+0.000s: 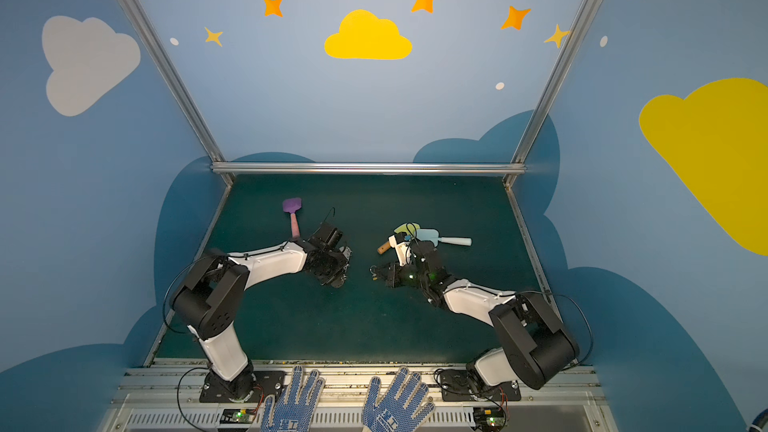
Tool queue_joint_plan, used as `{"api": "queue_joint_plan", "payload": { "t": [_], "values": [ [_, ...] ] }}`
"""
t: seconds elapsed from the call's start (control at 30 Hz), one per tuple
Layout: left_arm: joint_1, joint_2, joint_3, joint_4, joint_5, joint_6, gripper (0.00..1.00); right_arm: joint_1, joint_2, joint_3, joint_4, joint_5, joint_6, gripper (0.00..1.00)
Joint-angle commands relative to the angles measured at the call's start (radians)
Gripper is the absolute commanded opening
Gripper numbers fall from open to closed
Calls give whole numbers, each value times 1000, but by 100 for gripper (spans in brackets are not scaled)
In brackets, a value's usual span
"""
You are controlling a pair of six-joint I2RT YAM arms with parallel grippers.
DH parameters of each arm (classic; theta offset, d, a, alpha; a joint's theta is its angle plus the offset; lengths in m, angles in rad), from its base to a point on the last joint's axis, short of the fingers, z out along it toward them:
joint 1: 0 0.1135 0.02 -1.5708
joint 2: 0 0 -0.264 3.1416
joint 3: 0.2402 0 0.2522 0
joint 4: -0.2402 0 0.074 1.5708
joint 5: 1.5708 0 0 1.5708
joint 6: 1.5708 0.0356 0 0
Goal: Put the keys on the keyring
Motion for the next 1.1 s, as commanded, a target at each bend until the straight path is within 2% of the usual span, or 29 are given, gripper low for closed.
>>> {"api": "queue_joint_plan", "payload": {
  "t": [0.0, 0.37, 0.47, 0.77, 1.07],
  "values": [
    [6, -26, 24, -46, -22, 18, 4, 16, -12, 3, 9, -7, -9, 0],
    [-7, -87, 67, 16, 32, -45, 4, 33, 51, 75, -1, -31, -58, 0],
    [-8, -98, 44, 58, 80, -82, 4, 33, 75, 84, 45, -31, -41, 0],
    [-11, -88, 6, 104, 87, -114, 4, 39, 250, 117, 223, -58, 57, 0],
    [-13, -68, -30, 162, 104, -137, 4, 72, 339, 105, 301, -67, 38, 0]
  ]
}}
